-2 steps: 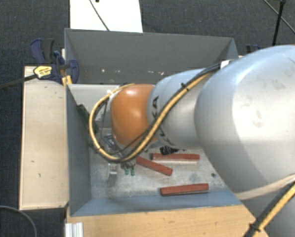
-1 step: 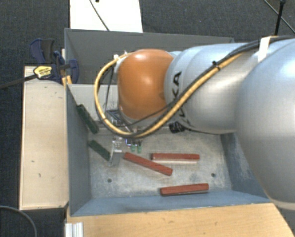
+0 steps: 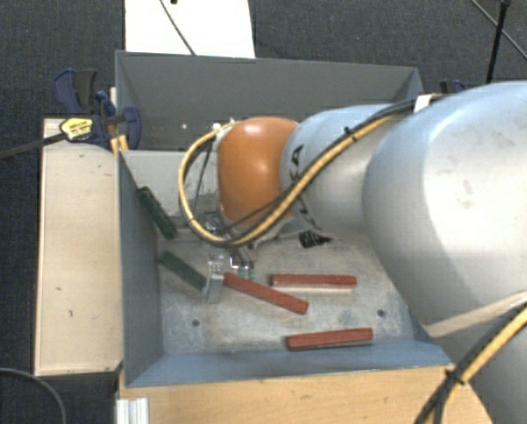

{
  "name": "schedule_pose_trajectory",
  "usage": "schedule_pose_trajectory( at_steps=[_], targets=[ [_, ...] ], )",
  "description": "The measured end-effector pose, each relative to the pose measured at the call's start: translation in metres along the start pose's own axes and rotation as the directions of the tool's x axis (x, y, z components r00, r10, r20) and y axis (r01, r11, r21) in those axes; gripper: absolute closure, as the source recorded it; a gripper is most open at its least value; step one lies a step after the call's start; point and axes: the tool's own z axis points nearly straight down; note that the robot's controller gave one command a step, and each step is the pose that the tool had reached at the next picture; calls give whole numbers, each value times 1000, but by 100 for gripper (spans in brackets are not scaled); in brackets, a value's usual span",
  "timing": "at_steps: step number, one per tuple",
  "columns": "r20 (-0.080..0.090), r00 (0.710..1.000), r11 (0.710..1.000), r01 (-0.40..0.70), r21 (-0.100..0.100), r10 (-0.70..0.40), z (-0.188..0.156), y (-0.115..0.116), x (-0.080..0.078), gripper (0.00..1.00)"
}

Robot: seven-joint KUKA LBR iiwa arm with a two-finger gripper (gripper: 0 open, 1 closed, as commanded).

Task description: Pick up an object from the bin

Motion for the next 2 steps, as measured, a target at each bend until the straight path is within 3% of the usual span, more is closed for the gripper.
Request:
schedule_pose_trajectory(
  at_steps=[1,2],
  targets=[
    [5,928,928,371,1,-371,-3,-30,9,0],
    [5,930,930,368,-2,-368,-3,-28,9,100]
  ],
)
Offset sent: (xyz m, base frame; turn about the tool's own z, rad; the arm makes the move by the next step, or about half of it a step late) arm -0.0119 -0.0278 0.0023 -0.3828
